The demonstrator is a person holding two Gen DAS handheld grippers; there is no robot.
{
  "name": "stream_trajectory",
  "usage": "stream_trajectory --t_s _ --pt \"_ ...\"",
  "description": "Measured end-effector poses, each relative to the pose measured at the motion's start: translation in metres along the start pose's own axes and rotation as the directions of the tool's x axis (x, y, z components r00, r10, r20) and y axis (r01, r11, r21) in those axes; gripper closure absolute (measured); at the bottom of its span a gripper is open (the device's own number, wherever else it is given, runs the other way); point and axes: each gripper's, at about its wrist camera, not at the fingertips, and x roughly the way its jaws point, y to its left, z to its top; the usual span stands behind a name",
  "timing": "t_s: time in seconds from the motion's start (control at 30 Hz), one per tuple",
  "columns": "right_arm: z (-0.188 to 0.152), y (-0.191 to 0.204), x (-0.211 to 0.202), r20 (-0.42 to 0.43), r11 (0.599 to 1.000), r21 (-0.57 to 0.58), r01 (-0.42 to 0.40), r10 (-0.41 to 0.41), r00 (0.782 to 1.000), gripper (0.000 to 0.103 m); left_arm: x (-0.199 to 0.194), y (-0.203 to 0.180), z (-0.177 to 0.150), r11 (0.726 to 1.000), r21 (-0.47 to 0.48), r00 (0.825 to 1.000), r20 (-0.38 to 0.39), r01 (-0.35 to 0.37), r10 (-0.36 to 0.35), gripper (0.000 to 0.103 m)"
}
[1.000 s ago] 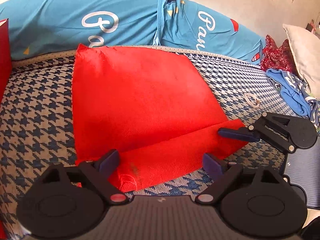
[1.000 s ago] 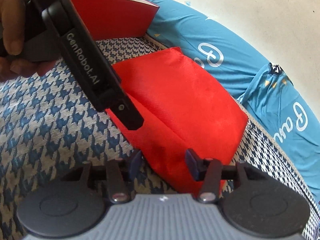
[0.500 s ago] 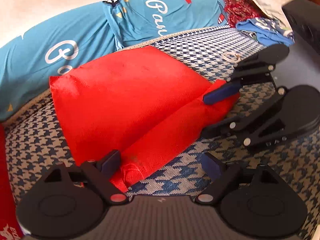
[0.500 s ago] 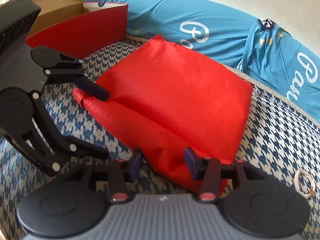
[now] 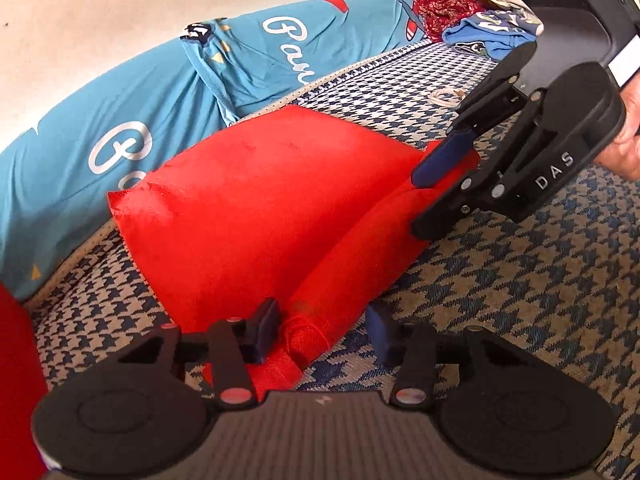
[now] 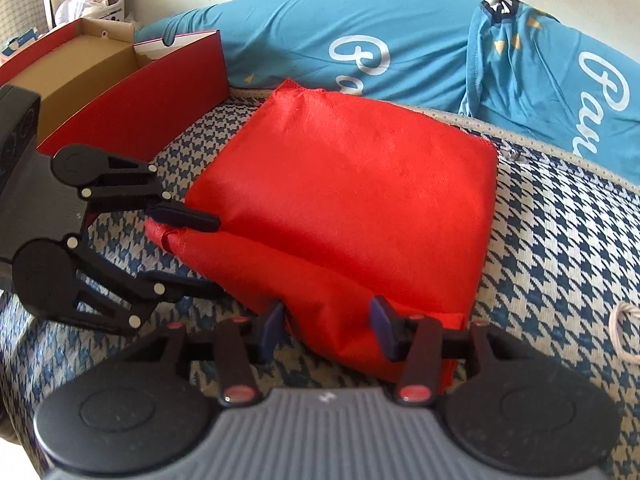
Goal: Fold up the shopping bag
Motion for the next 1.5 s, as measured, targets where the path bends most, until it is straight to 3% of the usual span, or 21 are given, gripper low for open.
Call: stream_trajectory --t_s 0.13,0.23,0.5,0.73,0.8,1.03,1.27,1.5 --pt "-0.005 0.005 -0.007 0.024 0.994 -0.105 -0.013 0.016 1.0 0.052 0.001 0.011 -0.001 0.996 -0.072 0.999 0.002 0.048 -0.048 0.058" --pt "-0.01 0.015 -0.007 0.037 0.978 -0.206 0.021 -0.014 0.999 0.05 0.003 0.019 -0.001 0.991 -0.111 0.997 0.003 0.078 -0.078 0.058" --pt "-0.017 0.031 0.004 0.068 0.941 -0.313 0.127 -0.112 0.991 0.05 0.006 0.034 -0.002 0.973 -0.186 0.99 0.007 0.139 -0.14 0.058" --pt "-0.022 0.045 0.014 0.104 0.89 -0.399 0.218 -0.193 0.976 0.058 0.007 0.037 -0.001 0.974 -0.173 0.989 0.009 0.147 -0.148 0.057" --pt "-0.02 0.044 0.016 0.093 0.9 -0.382 0.209 -0.188 0.978 0.06 0.006 0.035 0.0 0.98 -0.146 0.991 0.008 0.137 -0.137 0.056" --pt "-0.006 0.017 0.015 0.016 0.981 -0.163 0.103 -0.101 0.995 0.062 0.006 0.019 0.004 0.996 -0.028 0.996 0.001 0.084 -0.084 0.056" --pt "0.0 0.003 0.012 -0.015 0.998 -0.021 0.065 -0.066 0.998 0.064 0.009 0.016 0.006 0.996 -0.039 0.997 -0.017 0.079 -0.08 0.055" --pt "0.002 -0.001 0.009 -0.017 0.998 0.017 0.053 -0.053 0.998 0.065 0.005 0.007 0.003 0.995 -0.037 0.996 -0.025 0.088 -0.089 0.056"
